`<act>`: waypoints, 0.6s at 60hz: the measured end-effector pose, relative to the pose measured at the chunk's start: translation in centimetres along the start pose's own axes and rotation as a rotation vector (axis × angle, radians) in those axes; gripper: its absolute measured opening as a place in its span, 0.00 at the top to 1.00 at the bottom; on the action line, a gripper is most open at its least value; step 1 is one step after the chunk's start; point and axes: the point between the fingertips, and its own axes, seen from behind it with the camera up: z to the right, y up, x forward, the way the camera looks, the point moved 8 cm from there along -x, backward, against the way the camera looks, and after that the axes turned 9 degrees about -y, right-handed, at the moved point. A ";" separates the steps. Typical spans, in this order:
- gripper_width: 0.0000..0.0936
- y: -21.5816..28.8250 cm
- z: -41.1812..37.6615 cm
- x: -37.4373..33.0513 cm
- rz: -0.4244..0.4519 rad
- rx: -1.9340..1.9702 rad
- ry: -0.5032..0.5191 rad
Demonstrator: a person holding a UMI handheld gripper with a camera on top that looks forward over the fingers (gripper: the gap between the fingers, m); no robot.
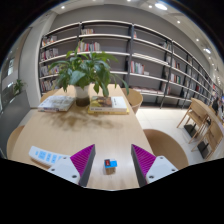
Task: Unplug charger
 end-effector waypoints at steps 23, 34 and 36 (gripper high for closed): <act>0.17 4.4 0.0 -18.2 0.212 0.058 0.051; 0.17 -0.2 0.1 -25.0 0.162 0.018 0.066; 0.17 -0.9 0.1 -26.1 0.150 0.013 0.069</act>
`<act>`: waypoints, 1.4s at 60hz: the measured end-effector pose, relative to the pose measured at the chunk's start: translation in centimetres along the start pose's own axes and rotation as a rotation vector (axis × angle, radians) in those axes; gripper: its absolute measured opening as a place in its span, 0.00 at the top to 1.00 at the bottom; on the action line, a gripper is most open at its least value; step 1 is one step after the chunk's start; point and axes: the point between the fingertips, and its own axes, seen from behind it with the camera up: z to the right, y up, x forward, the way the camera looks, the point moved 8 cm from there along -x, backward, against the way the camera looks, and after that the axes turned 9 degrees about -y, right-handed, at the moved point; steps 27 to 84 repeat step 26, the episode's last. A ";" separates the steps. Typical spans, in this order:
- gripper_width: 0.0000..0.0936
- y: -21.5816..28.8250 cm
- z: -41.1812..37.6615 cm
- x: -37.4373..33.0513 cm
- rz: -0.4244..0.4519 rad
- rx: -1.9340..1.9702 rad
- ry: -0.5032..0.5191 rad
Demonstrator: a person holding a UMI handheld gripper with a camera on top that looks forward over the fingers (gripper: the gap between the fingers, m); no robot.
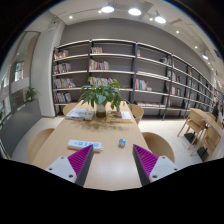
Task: Unplug charger
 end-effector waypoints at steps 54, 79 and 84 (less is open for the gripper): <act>0.17 -5.3 -1.8 -6.4 -0.060 -0.033 0.021; 0.17 -5.3 -1.8 -6.4 -0.060 -0.033 0.021; 0.17 -5.3 -1.8 -6.4 -0.060 -0.033 0.021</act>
